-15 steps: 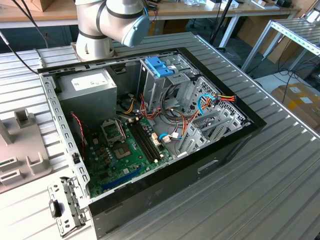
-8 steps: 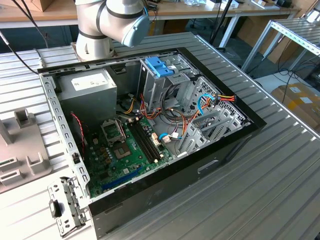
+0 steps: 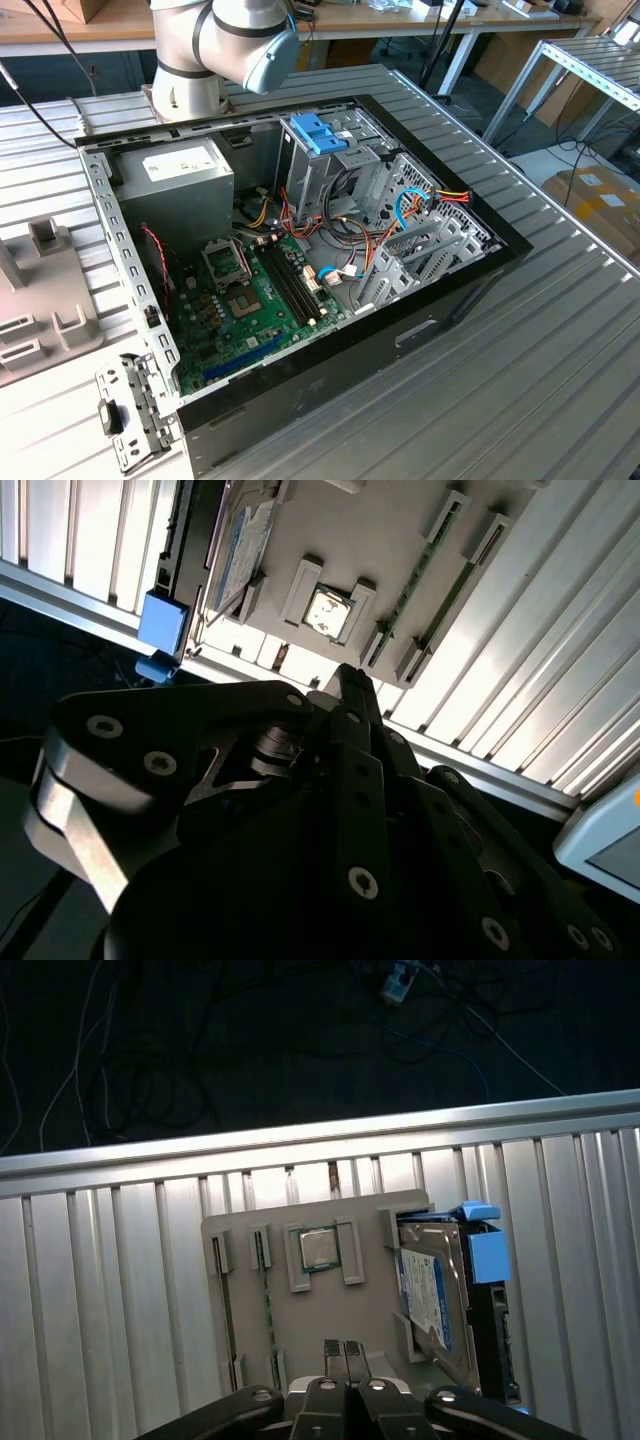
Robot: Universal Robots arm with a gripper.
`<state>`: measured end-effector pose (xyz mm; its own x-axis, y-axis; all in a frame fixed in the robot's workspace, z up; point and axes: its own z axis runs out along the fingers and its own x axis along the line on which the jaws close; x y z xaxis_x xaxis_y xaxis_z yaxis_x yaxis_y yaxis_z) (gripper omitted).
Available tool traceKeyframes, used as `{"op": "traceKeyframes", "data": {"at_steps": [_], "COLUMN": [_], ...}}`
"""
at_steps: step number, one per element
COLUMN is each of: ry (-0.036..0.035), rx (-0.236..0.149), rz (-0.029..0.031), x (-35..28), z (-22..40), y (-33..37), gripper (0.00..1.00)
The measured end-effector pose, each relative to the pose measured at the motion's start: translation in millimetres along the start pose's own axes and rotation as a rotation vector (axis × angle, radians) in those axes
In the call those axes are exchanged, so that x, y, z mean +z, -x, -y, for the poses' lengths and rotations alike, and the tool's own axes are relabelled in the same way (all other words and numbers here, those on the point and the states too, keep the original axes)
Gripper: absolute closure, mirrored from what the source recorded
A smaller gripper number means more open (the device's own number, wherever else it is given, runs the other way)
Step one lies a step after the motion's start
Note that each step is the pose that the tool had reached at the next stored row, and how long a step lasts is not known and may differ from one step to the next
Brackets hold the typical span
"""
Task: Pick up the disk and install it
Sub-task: 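Pick up the disk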
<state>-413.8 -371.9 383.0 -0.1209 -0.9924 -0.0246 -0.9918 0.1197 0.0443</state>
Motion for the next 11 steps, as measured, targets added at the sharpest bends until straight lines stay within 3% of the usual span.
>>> {"op": "traceKeyframes", "data": {"at_steps": [11], "ry": [0.0005], "rx": [-0.021], "rz": [-0.0009], "x": [0.0], "z": [0.1], "y": [0.0], "gripper": [0.89]}}
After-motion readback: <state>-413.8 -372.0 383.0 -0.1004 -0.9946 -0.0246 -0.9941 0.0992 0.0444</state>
